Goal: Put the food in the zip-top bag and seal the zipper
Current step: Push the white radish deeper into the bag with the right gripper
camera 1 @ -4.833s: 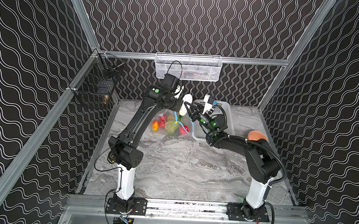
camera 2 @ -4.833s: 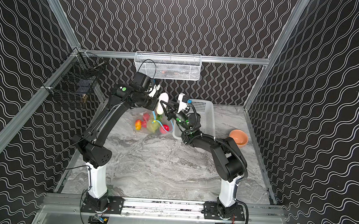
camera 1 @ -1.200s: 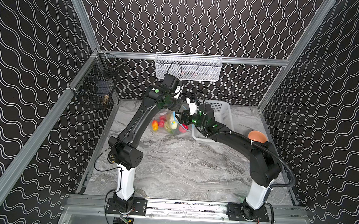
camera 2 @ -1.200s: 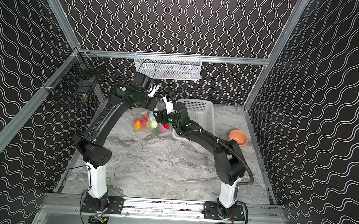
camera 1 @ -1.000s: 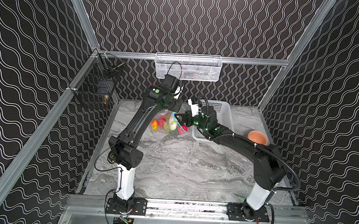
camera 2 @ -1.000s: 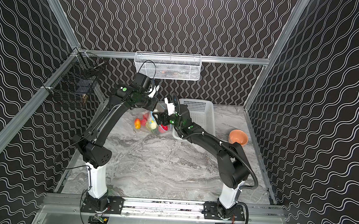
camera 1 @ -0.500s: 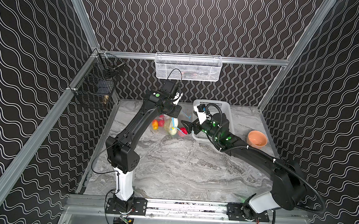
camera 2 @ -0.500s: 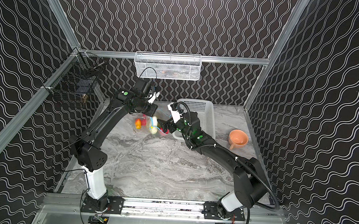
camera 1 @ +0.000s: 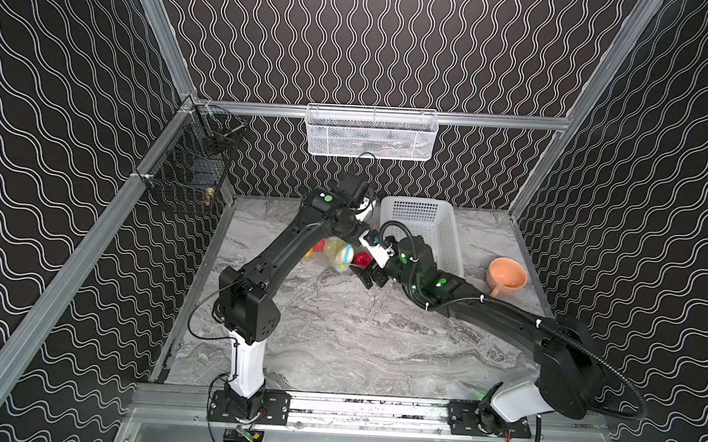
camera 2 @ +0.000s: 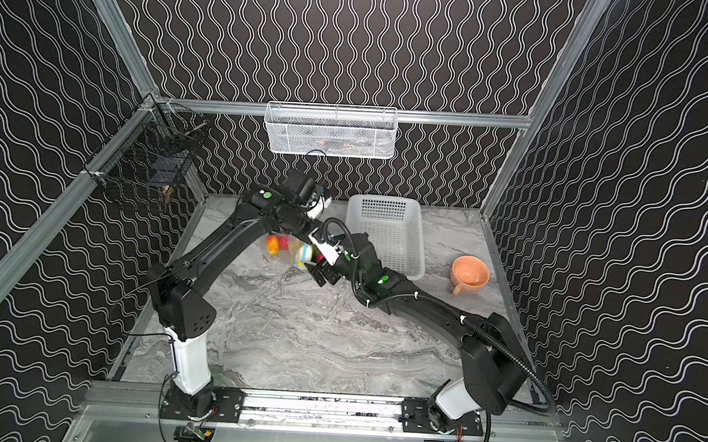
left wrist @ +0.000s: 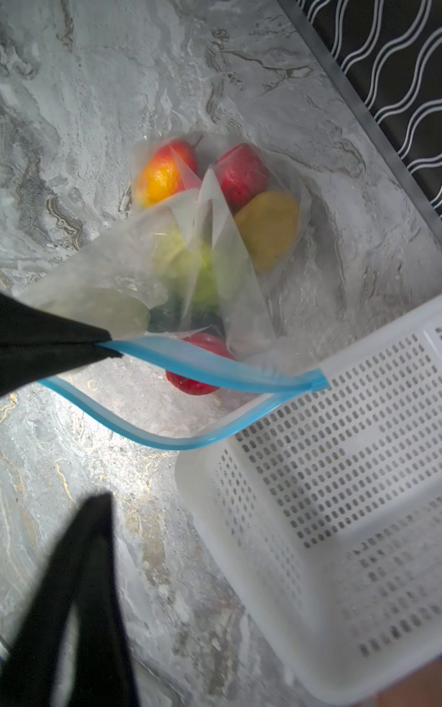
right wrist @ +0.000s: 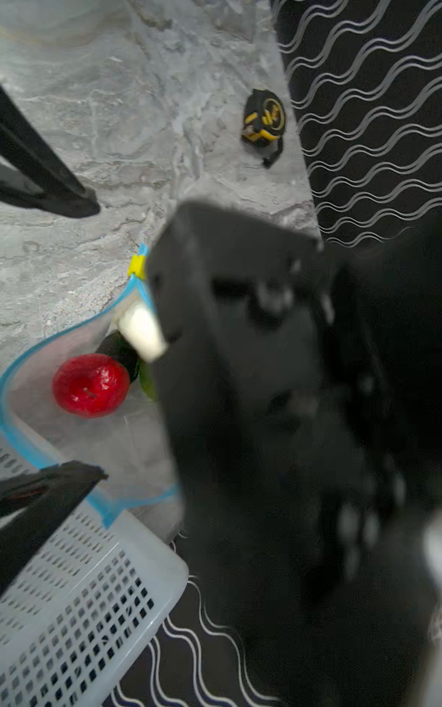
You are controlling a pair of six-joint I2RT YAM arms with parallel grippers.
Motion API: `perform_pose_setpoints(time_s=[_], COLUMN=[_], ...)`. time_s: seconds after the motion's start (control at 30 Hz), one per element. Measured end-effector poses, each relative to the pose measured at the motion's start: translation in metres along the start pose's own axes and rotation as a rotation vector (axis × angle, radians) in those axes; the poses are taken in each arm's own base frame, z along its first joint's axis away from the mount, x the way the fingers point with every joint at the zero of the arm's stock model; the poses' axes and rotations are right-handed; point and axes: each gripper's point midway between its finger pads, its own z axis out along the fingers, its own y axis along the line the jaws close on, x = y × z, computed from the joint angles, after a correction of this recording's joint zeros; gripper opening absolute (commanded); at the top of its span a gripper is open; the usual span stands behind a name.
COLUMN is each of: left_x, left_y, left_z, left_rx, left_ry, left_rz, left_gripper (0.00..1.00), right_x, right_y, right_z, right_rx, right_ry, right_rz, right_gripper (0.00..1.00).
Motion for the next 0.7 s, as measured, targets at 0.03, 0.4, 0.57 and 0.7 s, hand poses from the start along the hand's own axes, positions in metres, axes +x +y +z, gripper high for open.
perform_pose_setpoints(time_s=[0.03, 0.4, 0.57, 0.7], left_x=[0.001, 0.004, 0.001, -0.002], left_y=[-0.001, 0.005, 0.008, 0.009], left_z=[0.001, 0.014, 0.012, 0.008], left_rx=[-0.003, -0.044, -0.063, -0.064], left_ry=[0.004, 0.018, 0.007, -0.007], left_rz=[0.004, 0.009, 0.009, 0.008], left_gripper=[0.00, 0.00, 0.00, 0.00], right_x=[0.000, 0.005, 0.015, 0.026], right_y=[0.000, 0.017, 0.013, 0.007], right_z=[-0.001, 0.000, 0.002, 0.006], right_rx=[0.005, 0.036, 0.060, 0.065], right_ry=[0.003, 0.059, 0.109, 0.160], right_rz=[-0.024, -0.282, -0.279, -0.211], right_gripper=[0.98, 0.79, 0.79, 0.70])
